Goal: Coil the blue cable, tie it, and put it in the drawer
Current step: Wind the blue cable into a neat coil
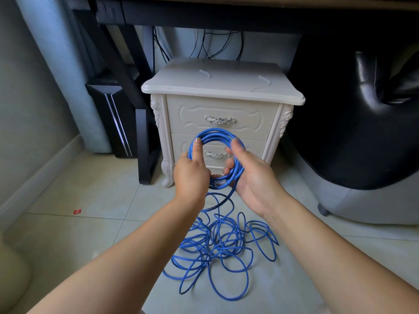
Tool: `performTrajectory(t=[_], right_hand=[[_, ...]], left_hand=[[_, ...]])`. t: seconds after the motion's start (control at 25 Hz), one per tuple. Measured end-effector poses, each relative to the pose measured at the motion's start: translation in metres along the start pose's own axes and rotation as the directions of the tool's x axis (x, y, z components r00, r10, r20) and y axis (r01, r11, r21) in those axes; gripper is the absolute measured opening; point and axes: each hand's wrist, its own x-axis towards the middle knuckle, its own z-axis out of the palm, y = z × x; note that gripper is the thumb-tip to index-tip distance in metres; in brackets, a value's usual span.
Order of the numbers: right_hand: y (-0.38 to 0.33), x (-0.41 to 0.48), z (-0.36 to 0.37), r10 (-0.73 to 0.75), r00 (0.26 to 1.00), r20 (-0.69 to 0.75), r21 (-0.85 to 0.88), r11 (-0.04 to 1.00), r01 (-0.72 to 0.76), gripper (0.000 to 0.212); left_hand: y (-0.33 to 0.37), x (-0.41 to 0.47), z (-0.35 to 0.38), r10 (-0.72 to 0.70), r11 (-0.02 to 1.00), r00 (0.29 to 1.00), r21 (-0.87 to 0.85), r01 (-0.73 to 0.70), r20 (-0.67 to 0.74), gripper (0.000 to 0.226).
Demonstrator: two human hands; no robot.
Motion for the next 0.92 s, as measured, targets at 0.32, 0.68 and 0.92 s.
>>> performTrajectory(t=[0.32, 0.68, 0.92], right_hand=[[-0.01, 0.013, -0.018, -0.192, 0.98, -0.048, -0.492, 0.859, 0.144, 0.011], [-0.027, 0.006, -0.018, -0.166, 0.982, 0.085, -0.902, 0.405, 0.147, 0.008], [-0.022, 0.002, -0.008, -0.147, 0.978, 0.145, -0.909, 0.371, 0.191, 0.016]], left_hand=[[0.01, 0.006, -0.015, -0.154, 0.96, 0.847, -0.127, 0.251, 0.509, 0.019], [0.033, 0.013, -0.035, -0.048, 0.965, 0.689, 0.211, -0.154, 0.723, 0.033], [0.022, 0.011, -0.023, 0.019, 0.908, 0.729, 0.294, -0.3, 0.684, 0.037]])
